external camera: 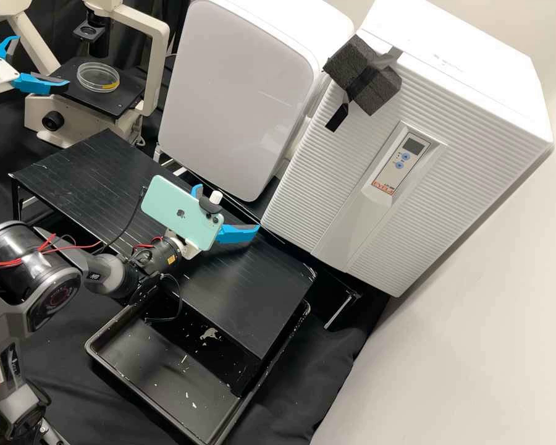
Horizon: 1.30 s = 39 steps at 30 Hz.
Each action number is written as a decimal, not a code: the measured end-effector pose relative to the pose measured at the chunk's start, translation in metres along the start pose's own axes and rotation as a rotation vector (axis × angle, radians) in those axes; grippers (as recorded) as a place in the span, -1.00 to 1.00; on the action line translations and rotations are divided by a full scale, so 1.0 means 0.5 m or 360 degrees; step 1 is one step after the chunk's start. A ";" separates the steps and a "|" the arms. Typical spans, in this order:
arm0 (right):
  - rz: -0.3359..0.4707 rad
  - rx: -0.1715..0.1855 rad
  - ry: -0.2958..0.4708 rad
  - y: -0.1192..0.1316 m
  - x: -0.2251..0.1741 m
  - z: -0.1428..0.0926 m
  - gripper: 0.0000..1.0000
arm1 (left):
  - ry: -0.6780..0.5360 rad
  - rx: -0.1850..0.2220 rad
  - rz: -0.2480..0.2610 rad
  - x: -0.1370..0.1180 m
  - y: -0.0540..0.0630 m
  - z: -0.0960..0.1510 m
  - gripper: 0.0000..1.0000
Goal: Place the petri dish on the bench
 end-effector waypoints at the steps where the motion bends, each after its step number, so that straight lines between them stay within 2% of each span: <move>1: 0.0000 0.0000 0.0000 0.000 0.000 0.000 1.00 | 0.0000 0.0000 0.0000 0.000 0.000 0.000 1.00; 11: 0.0000 0.0000 0.0000 0.000 0.000 0.000 1.00 | 0.0000 0.0000 0.0002 0.001 0.001 0.000 1.00; 17: 0.0000 0.0000 0.0000 0.000 0.000 0.000 1.00 | -0.0115 0.0037 0.0073 0.033 0.028 0.029 1.00; 23: 0.0000 0.0000 0.0000 0.000 0.000 0.000 1.00 | -0.0224 0.0001 0.0112 0.059 0.046 0.052 1.00; 27: 0.0000 0.0000 0.0000 0.000 0.000 0.000 1.00 | -0.0222 -0.0043 0.0053 0.071 0.037 0.052 1.00; 30: 0.0000 0.0000 0.0000 0.000 0.000 0.000 1.00 | -0.0226 -0.0043 0.0025 0.083 0.025 0.052 1.00; 33: 0.0000 0.0000 0.0000 0.000 0.000 0.000 1.00 | -0.0221 -0.0044 -0.0007 0.102 0.007 0.050 1.00; 37: 0.0000 0.0000 0.0000 0.000 0.000 0.000 1.00 | -0.0198 -0.0039 -0.0115 0.121 -0.021 0.046 1.00; 39: 0.0000 0.0000 0.0000 0.000 0.000 0.000 1.00 | -0.0191 -0.0048 -0.0131 0.128 -0.030 0.048 1.00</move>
